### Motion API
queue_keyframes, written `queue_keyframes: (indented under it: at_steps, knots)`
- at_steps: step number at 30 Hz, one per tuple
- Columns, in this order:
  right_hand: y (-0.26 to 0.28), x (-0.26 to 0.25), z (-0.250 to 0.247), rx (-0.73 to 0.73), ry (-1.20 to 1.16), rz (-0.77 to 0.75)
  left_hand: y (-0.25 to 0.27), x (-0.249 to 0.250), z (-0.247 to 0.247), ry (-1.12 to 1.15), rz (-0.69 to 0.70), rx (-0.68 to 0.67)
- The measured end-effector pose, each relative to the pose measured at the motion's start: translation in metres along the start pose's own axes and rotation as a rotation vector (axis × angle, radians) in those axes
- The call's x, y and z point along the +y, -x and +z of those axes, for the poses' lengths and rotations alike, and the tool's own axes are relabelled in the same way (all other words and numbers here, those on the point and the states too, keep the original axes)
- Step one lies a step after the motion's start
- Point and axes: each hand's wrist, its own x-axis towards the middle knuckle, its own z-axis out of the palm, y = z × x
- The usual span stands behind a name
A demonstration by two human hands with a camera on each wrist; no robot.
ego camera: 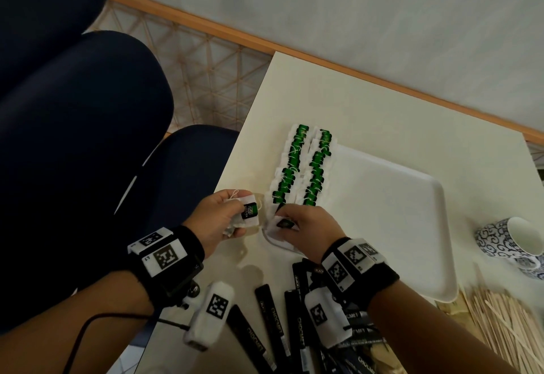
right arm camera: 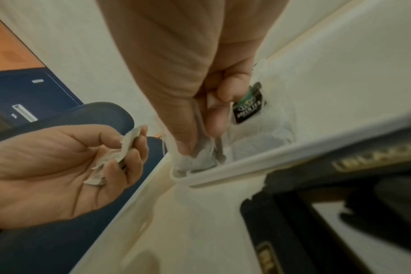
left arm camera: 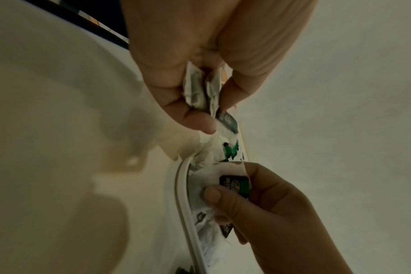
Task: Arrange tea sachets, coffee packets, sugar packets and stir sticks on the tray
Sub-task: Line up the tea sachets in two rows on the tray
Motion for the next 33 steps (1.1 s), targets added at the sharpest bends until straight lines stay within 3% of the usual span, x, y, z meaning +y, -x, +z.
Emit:
queue_keyframes:
  at_steps: [3, 6, 11, 14, 19, 22, 28, 33]
  knots:
    - [0.004, -0.004, 0.001, -0.062, 0.027, 0.004, 0.001, -0.001, 0.001, 0.019, -0.007, -0.008]
    - [0.003, -0.006, 0.004, -0.027, 0.08, 0.011, 0.002, -0.003, 0.003, 0.018, -0.017, -0.037]
    - [0.001, -0.005, 0.006, 0.196, 0.244, -0.087, 0.006, -0.001, 0.007, 0.019, 0.051, -0.038]
    - [0.003, -0.009, -0.001, 0.351, 0.106, -0.117, 0.011, 0.001, 0.011, 0.047, 0.117, -0.04]
    - [0.005, -0.026, -0.019, 0.168, -0.292, 0.045, 0.019, -0.001, 0.025, 0.001, 0.162, -0.141]
    - [0.007, -0.025, -0.017, 0.164, -0.456, 0.14, 0.021, -0.003, 0.032, -0.016, 0.165, -0.142]
    - [0.014, -0.011, -0.023, 0.241, -0.538, 0.161, 0.021, -0.007, 0.029, -0.088, 0.104, -0.146]
    - [0.021, -0.011, -0.023, 0.158, -0.563, 0.167, 0.02, -0.009, 0.028, -0.079, 0.075, -0.132]
